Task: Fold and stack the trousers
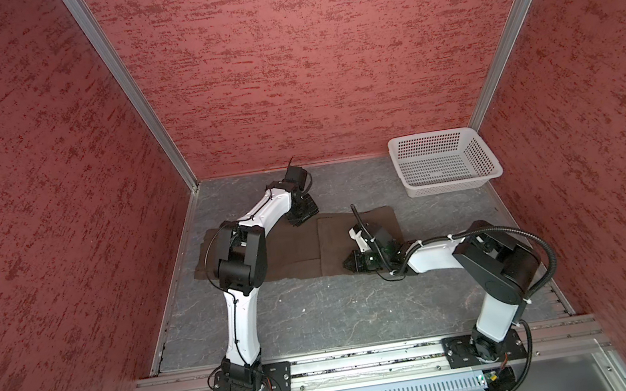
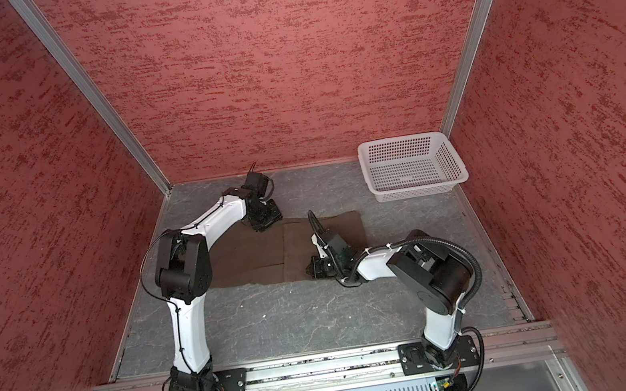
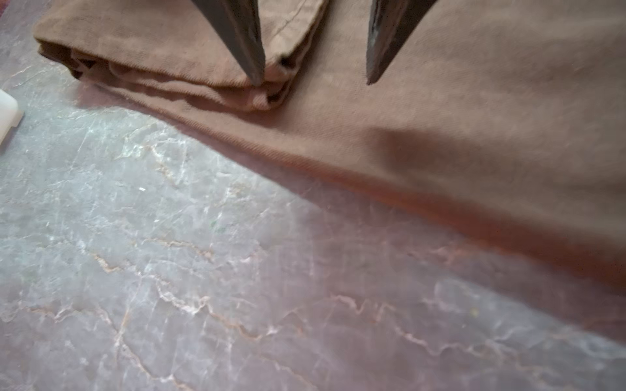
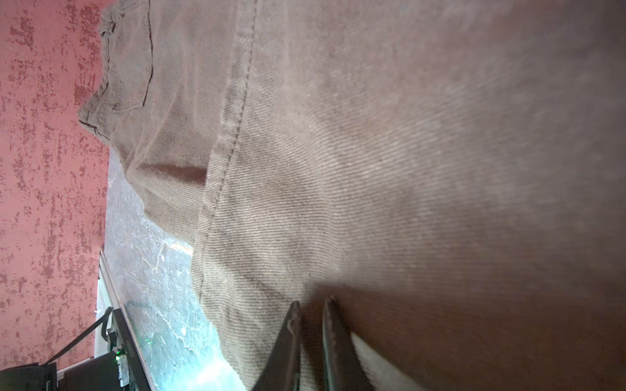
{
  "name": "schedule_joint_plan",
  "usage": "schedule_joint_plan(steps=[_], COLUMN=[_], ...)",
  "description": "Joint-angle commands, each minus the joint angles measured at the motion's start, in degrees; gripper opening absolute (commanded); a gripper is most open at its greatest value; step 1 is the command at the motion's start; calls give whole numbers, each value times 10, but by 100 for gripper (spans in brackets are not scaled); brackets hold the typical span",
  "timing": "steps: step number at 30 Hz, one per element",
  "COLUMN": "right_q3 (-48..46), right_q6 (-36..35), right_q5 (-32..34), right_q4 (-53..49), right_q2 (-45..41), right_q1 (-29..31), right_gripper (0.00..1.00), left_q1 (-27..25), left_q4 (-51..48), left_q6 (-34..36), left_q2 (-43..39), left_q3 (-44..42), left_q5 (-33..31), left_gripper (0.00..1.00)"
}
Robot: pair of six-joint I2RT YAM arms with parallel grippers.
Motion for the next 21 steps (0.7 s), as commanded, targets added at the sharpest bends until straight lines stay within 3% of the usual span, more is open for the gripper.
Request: schedule_joint_plan(steps=[1,5,8,14,21], right_q3=[-13,5,36,45,-30], right_q6=[-5,-32,-80,-127,-114], right_q5=[-7,-2,49,174,176], right_q4=[-64,-92,-167,-286,-326], right_q2=[5,-34,-85,-196,-308], right_q1=[2,1,1,-30,-157], right_gripper=[18,18,18,22,43], left_q1=[-20,-58,-77,-93,-99], left_q4=[4,21,61,145,173], left_q6=[7,20,7,-39,-44], left_q2=[-57,-114,-158,-185,-163], left_q3=[-23,-83,-159,-277,-323], left_q5=[-3,-4,12,71,86], left_gripper=[48,33,25,23,23])
